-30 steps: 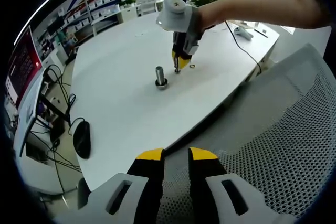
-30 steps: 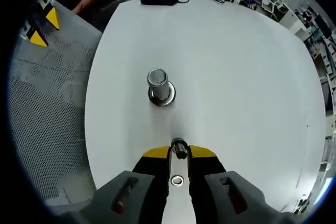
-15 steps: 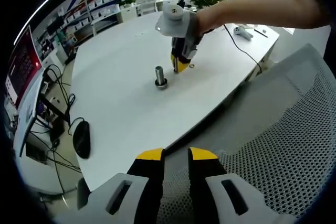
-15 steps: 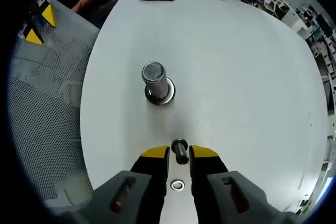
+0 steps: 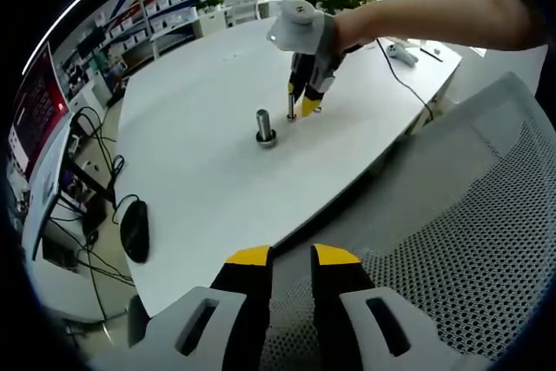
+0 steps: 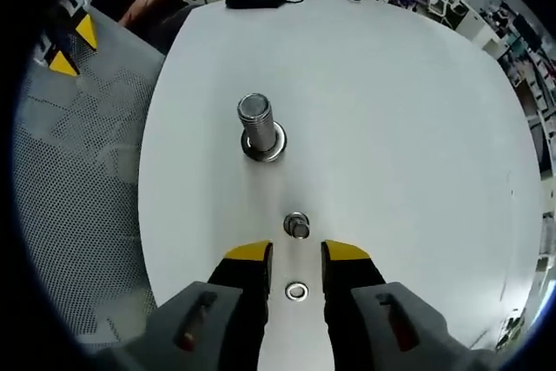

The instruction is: Place the washer onto the threaded stud by aligning its center hole with the stud, sliding it down to the base, and recovering from edge contact or off-axis alignment until the washer reaches the visible bottom stop.

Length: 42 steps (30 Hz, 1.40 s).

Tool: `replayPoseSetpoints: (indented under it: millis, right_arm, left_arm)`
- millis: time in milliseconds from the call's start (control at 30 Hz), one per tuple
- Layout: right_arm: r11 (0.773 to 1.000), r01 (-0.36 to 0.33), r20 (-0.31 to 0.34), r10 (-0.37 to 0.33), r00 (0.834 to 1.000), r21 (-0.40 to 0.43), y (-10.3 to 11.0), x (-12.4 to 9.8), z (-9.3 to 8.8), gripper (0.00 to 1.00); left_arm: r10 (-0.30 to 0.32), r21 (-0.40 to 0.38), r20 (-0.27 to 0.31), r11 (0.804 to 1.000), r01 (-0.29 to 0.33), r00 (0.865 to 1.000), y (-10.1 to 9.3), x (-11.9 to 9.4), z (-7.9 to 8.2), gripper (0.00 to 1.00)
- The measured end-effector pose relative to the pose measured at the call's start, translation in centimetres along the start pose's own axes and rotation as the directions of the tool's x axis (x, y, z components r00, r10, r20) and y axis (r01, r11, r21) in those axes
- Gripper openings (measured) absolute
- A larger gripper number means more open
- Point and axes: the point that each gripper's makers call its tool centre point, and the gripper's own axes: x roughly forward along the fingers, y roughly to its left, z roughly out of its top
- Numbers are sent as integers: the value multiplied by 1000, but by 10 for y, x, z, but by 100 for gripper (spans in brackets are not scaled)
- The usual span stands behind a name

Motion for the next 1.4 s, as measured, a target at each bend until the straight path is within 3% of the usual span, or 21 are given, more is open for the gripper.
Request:
replayPoseSetpoints:
  millis: [200,733,1400]
  right_arm:
    - [1000,6,9,-7,1000,28,0,-5,-11,25]
    - [999,-17,-67,21,998,50,3,4,-49,24]
    - [998,-28,-130,34,991,51,1,6,-49,20]
  left_arm:
    - [1,0,1,1000,-1,1000,0,0,0,15]
    - [4,-2,1,1000,-4,1000,1,0,0,15]
    - [9,-5,4,1000,-9,1000,2,-1,1,16]
